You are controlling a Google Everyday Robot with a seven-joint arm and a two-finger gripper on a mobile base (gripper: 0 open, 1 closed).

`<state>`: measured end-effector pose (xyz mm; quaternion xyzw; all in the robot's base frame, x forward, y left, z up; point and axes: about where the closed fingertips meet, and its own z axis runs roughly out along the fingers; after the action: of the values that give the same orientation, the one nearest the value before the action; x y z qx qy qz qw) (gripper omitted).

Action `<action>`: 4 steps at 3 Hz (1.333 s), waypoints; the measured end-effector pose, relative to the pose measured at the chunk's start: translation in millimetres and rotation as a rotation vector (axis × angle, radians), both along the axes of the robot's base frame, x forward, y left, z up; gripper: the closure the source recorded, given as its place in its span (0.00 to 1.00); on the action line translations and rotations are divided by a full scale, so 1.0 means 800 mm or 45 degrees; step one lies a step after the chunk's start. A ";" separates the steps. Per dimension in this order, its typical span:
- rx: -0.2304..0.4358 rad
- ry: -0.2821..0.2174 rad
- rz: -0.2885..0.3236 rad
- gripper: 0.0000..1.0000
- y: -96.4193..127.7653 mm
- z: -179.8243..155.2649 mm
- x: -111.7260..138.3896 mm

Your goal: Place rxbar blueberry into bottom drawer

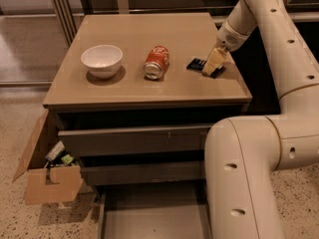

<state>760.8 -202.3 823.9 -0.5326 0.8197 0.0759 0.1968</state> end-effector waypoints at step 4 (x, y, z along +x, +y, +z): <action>-0.074 -0.291 0.087 1.00 -0.018 0.131 -0.015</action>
Offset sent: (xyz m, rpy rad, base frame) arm -0.1028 -0.0054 0.0926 -0.1194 -0.1713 0.0838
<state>748.8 -216.5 929.0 -0.5708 0.7752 -0.0024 0.2707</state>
